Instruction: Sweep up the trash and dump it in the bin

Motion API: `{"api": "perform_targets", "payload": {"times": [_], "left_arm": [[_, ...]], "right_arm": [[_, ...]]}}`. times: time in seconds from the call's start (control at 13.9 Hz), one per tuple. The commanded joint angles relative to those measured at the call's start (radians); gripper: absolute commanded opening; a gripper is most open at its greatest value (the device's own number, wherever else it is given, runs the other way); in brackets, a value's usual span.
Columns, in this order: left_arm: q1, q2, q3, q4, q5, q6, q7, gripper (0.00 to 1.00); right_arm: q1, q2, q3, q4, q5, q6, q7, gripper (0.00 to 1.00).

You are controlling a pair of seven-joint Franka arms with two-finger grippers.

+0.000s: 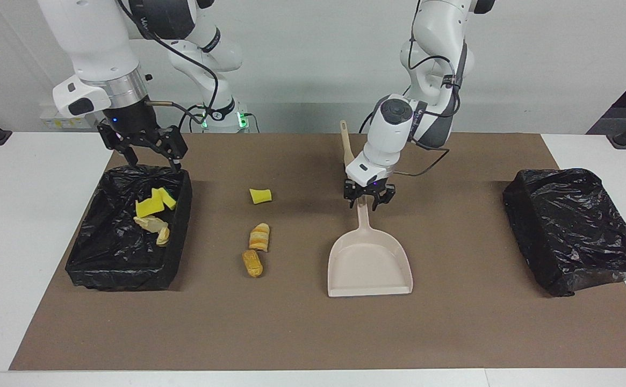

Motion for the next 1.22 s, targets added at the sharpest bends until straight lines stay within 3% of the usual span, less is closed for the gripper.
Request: {"api": "perform_targets", "payload": {"times": [0.0,0.29,0.65,1.01,1.15], "left_arm": [[0.000,-0.020,0.015,-0.015,0.012,0.009,-0.011,0.00],[0.052,-0.012,0.019,0.037,0.018,-0.001,0.017,0.00],[0.193,0.005,0.019,0.178,0.019,-0.207,0.372,0.00],[0.360,-0.008,0.020,0.169,0.021,-0.270,0.815,0.00],[0.402,-0.008,0.022,0.166,0.021,-0.276,0.899,0.00]], "right_arm": [[-0.020,-0.101,0.001,-0.166,0.020,0.080,-0.023,1.00],[-0.025,-0.091,0.003,-0.147,0.031,0.078,-0.024,1.00],[0.000,-0.057,0.014,-0.095,0.025,0.050,-0.020,1.00],[0.228,-0.005,0.020,-0.098,0.032,0.064,0.147,1.00],[0.334,0.012,0.020,-0.124,0.034,0.070,0.245,1.00]]}}
